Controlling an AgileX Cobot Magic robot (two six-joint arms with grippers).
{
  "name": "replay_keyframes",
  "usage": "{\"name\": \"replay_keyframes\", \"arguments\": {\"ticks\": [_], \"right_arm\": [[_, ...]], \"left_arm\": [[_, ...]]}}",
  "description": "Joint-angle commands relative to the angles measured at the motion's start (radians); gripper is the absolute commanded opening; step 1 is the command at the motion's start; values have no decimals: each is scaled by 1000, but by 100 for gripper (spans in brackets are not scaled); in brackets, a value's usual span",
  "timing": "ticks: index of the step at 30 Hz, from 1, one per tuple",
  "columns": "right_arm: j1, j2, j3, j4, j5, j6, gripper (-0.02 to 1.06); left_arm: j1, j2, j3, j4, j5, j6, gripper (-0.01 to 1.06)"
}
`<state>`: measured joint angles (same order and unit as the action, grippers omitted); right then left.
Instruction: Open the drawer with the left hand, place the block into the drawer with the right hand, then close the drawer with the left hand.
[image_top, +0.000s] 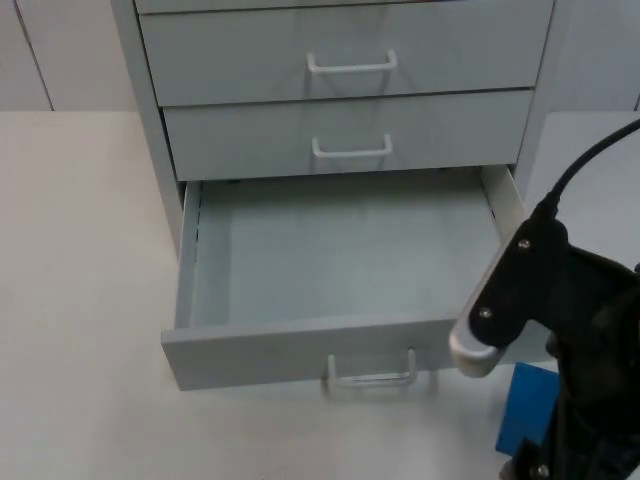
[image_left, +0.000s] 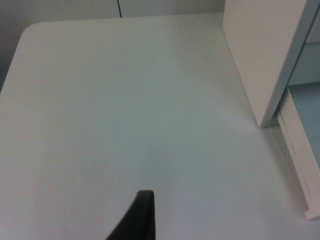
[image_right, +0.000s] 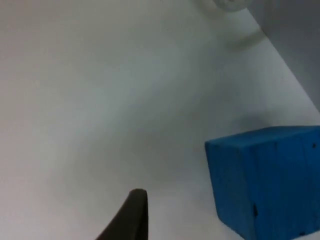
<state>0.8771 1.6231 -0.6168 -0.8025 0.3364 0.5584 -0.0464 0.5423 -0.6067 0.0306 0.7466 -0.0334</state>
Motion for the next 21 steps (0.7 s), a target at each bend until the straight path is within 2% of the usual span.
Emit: {"name": "replay_keyframes", "arguments": {"ticks": [1, 11, 15, 19, 21], "right_arm": [[4, 14, -11, -42, 0, 37, 98], [3, 102, -19, -102, 7, 62, 98], [3, 138, -21, -165, 12, 124, 98], [3, 152, -21, -325, 38, 289, 98], [3, 152, -21, -350, 35, 301, 98]], "left_arm": [[2, -4, 4, -8, -12, -6, 105], [2, -4, 4, -12, -12, -6, 105], [2, -4, 4, -12, -12, -6, 105], [2, -4, 4, -12, -12, -6, 105], [2, -4, 4, -12, -12, -6, 105]]}}
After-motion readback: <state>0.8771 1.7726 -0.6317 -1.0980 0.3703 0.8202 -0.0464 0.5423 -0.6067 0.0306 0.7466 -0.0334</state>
